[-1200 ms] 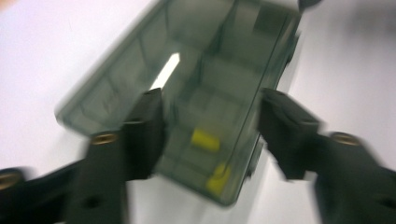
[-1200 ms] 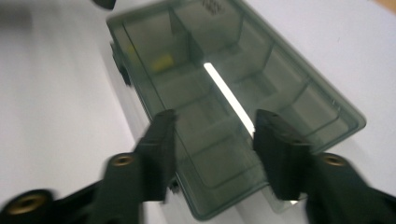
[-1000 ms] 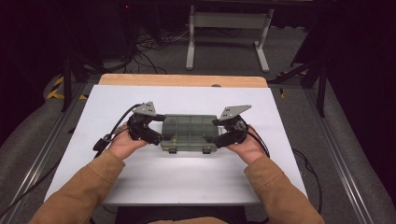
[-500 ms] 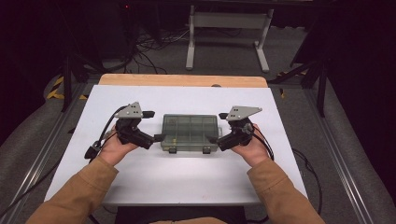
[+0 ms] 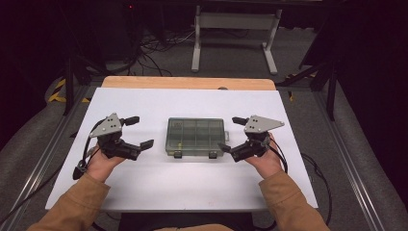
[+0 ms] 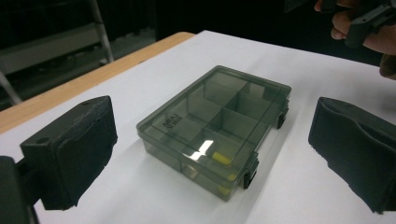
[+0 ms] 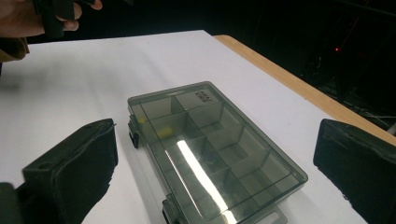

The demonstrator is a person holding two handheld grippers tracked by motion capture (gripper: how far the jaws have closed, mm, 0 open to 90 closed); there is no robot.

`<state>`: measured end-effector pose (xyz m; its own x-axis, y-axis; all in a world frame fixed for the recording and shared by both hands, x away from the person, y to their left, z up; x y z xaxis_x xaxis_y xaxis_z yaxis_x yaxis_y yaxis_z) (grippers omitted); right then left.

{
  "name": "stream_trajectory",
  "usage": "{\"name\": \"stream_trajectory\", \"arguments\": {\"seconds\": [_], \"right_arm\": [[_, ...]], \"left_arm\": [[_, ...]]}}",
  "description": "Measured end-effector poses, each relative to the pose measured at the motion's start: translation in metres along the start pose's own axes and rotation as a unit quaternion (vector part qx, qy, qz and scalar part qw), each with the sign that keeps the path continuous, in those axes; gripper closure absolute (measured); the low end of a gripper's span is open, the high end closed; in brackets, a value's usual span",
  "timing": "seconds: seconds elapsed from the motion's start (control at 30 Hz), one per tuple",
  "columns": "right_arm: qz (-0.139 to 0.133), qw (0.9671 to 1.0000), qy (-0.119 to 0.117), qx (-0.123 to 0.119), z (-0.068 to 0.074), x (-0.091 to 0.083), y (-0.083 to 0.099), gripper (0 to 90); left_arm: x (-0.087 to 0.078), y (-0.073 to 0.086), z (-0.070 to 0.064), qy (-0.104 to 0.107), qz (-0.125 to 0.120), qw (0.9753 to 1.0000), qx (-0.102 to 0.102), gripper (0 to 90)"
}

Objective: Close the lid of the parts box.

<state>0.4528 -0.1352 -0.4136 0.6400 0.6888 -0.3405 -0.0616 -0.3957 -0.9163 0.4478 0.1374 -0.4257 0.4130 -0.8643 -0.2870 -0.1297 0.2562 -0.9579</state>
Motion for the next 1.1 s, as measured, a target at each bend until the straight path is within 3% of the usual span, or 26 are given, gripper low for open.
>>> {"name": "stream_trajectory", "arguments": {"seconds": [0.4, 0.7, 0.93, 1.1], "right_arm": [[-0.049, 0.9984, 0.022, 0.015, -0.001, -0.021, 0.014, 0.3], [-0.05, 0.9979, 0.037, 0.019, 0.001, -0.021, 0.037, 0.3], [-0.051, 0.9971, 0.047, 0.031, 0.0, -0.022, 0.052, 0.0], [-0.047, 0.9966, 0.05, 0.045, 0.001, -0.022, 0.063, 0.0]], "left_arm": [[-0.03, 0.025, 0.001, -0.033, -0.037, 0.9988, -0.001, 1.6], [-0.034, 0.05, 0.004, -0.056, -0.044, 0.9974, -0.008, 1.7], [-0.034, 0.064, 0.007, -0.059, -0.056, 0.9964, -0.023, 1.7], [-0.035, 0.074, 0.008, -0.063, -0.048, 0.9966, -0.023, 1.7]]}}
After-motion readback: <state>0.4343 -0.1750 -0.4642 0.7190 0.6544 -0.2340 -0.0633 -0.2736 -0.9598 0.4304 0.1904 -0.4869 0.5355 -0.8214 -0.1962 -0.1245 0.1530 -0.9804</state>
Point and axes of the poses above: each handheld gripper's, and its own axes: x roughly forward along the jaws, y roughly out of its underside, z roughly to its left, the point moved 10 cm from there along x, roughly forward along the jaws, and after that the axes turned 8 degrees about y, right-handed, at the moved point
